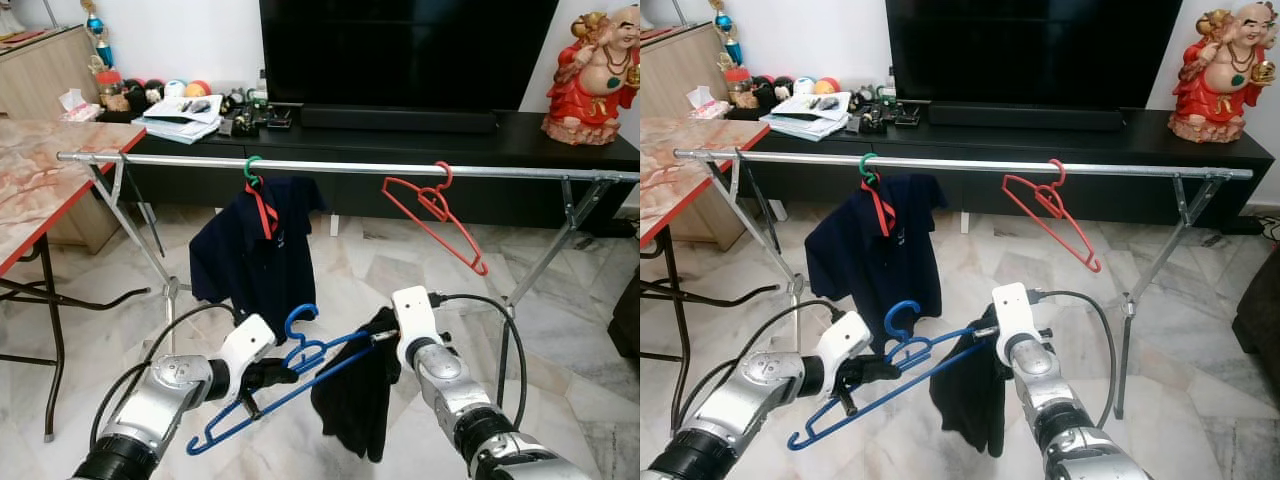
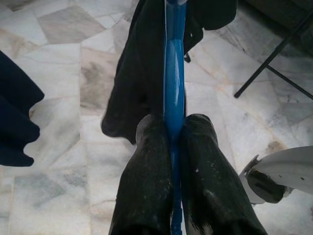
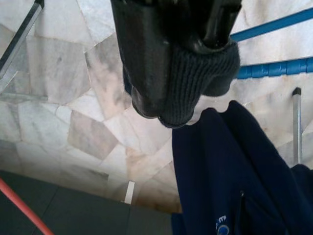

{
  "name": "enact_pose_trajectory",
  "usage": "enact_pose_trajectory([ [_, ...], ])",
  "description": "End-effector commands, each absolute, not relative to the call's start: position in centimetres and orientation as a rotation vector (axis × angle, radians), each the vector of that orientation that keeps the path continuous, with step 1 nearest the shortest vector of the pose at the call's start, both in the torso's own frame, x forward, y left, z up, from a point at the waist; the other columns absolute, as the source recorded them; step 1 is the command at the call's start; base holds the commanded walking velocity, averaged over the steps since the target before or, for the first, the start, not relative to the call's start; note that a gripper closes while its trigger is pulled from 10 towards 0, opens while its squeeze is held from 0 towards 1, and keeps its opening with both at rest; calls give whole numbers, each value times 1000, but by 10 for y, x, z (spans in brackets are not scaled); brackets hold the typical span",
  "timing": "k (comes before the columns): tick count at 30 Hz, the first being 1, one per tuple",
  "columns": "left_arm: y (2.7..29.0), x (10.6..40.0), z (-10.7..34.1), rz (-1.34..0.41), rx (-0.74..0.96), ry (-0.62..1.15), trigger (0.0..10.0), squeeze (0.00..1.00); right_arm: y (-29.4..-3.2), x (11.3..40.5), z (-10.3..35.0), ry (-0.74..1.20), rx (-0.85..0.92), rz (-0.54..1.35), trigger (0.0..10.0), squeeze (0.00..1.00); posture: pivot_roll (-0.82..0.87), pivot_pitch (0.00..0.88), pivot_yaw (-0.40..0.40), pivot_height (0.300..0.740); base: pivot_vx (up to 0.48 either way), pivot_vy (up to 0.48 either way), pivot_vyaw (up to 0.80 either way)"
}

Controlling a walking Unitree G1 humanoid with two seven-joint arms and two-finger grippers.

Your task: Hang hanger

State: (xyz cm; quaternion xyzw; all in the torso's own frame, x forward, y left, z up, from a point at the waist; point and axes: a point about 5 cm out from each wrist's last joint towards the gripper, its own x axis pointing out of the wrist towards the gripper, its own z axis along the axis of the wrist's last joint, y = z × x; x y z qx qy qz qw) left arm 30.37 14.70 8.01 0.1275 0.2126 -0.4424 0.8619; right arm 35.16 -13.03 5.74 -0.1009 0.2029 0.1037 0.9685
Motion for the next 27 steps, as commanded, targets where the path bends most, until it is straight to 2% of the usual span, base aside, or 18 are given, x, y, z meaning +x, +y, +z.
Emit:
enact_pose_trajectory([
  [1, 147, 308, 89, -937, 249, 409, 10000, 0, -125, 353, 61, 394, -208, 241, 10000, 0, 108, 0, 24, 740, 0, 0, 0],
  [8, 147, 316, 93, -874, 267, 371, 10000, 0, -117, 360, 78, 338, -156, 292, 10000, 0, 106, 0, 27, 740, 0, 0, 0],
  [15, 147, 323, 91, -812, 305, 366, 10000, 0, -123, 362, 83, 337, -110, 234, 10000, 0, 97, 0, 27, 740, 0, 0, 0],
  [27, 147, 323, 91, -812, 305, 366, 10000, 0, -123, 362, 83, 337, -110, 234, 10000, 0, 97, 0, 27, 740, 0, 0, 0],
])
